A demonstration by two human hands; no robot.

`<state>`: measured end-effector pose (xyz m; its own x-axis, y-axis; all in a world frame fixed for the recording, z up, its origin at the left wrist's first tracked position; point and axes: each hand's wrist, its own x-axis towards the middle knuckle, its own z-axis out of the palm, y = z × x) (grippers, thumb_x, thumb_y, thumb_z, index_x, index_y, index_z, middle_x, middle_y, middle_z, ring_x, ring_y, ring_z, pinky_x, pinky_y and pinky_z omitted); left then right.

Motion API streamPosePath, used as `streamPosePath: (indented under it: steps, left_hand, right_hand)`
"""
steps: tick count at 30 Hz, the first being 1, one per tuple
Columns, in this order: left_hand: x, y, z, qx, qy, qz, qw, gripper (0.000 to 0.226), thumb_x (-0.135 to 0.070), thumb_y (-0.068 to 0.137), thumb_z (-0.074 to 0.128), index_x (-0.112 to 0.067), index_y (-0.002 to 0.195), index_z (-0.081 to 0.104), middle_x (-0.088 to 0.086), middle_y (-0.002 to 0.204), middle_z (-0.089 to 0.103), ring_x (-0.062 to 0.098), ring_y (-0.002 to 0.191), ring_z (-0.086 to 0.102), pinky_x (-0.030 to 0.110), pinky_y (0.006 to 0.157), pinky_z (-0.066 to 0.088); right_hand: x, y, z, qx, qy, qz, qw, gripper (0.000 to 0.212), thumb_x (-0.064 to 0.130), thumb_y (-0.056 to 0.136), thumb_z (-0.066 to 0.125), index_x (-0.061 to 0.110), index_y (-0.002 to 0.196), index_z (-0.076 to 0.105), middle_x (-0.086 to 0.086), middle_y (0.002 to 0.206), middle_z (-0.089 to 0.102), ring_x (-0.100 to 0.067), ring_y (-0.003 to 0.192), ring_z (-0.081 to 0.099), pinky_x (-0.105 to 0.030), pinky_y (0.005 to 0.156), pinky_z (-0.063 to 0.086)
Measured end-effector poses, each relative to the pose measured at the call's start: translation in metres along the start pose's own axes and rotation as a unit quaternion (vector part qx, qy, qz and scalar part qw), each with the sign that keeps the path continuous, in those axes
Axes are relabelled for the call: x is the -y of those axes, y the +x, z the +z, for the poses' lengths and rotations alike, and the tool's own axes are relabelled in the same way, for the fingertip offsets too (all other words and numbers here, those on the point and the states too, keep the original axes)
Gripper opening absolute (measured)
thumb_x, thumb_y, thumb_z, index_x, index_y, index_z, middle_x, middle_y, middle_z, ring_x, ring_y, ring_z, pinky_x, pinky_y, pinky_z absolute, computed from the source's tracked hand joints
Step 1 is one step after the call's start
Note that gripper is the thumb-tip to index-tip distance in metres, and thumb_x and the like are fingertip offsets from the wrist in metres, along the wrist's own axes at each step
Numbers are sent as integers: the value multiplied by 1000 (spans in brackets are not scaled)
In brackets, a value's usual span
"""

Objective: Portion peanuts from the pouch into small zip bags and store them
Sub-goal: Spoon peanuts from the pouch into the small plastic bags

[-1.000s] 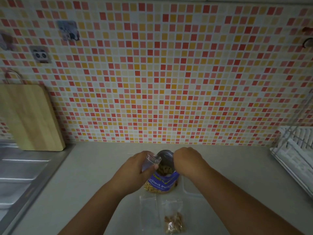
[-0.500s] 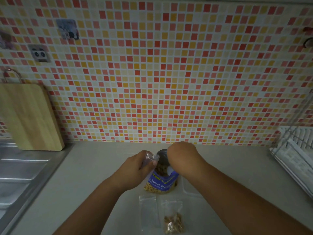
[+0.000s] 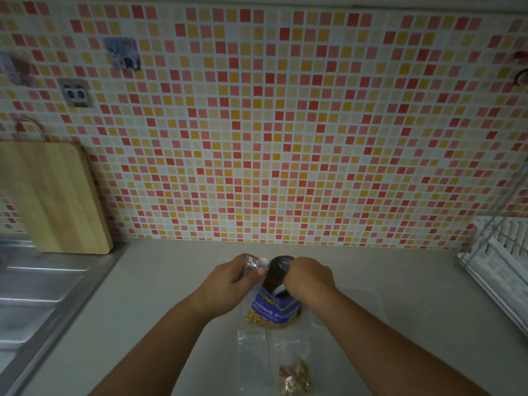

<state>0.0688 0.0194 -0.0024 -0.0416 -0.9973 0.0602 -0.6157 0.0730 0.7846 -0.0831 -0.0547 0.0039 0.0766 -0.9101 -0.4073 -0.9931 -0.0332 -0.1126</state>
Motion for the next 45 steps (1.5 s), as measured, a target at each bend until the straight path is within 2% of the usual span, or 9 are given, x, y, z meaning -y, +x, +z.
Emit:
streamPosePath:
  steps: [4,7,14,22,25,30,35,41,45]
  left_hand:
    - [-4,-1,-3,9,-64,-26,998,29,-39,94,44,-24,115,56,-4,107,66,4,96,61,15,77,48]
    - [-8,-4,-9,-41,-111,-40,992,22,-39,92,48,-28,109,57,-13,99,64,2,92,60,10,70,47]
    - [-9,0,-23,-85,12,-26,996,32,-39,81,67,-31,110,55,-13,94,62,-1,84,58,11,66,42]
    - [-14,7,-13,-32,235,45,970,53,-48,80,64,-32,127,47,-8,119,60,14,107,52,29,88,44]
    - [-16,13,-10,-25,278,54,959,55,-51,80,61,-31,129,44,-9,121,59,14,109,50,29,89,43]
    - [-21,19,-4,-9,315,63,947,57,-52,82,58,-27,131,41,-3,125,58,18,111,50,31,90,43]
    - [-24,23,3,11,322,62,945,54,-53,84,54,-25,128,43,0,122,58,20,107,50,33,87,42]
    - [-22,26,11,23,331,53,942,55,-56,84,52,-24,128,43,1,119,58,22,105,48,34,86,41]
    - [-23,25,15,24,320,44,946,56,-57,85,50,-23,129,41,1,121,57,22,108,47,35,90,42]
  right_hand:
    - [-21,3,2,-67,84,14,994,25,36,86,58,14,98,63,-2,82,57,-24,84,57,-30,75,40]
    - [-38,6,0,-62,127,9,990,17,24,86,52,13,77,62,-4,73,54,-24,76,55,-26,69,40]
    - [-64,2,-17,-14,34,-61,997,16,9,89,46,11,81,60,-3,66,45,-22,73,48,-20,53,30]
    - [-57,-7,-65,47,-158,-48,985,42,7,93,44,14,134,48,-6,95,53,-16,91,44,-27,93,44]
    - [-58,-6,-76,28,-99,-26,994,41,8,93,44,13,134,50,-7,117,58,-17,97,49,-27,96,43]
    - [-65,-6,-73,-64,146,-54,986,27,12,89,52,1,110,66,-2,74,58,-16,72,53,-19,61,44]
    - [-44,2,-80,6,-48,-21,999,41,8,93,44,12,134,48,-4,113,55,-16,98,48,-30,96,43]
    - [-43,-4,-75,-28,114,-87,989,27,15,88,51,3,108,66,5,68,54,-6,57,49,-14,52,38]
    - [-36,-8,-82,-46,86,-123,988,27,15,90,50,0,105,66,5,63,52,-4,53,47,-15,50,38]
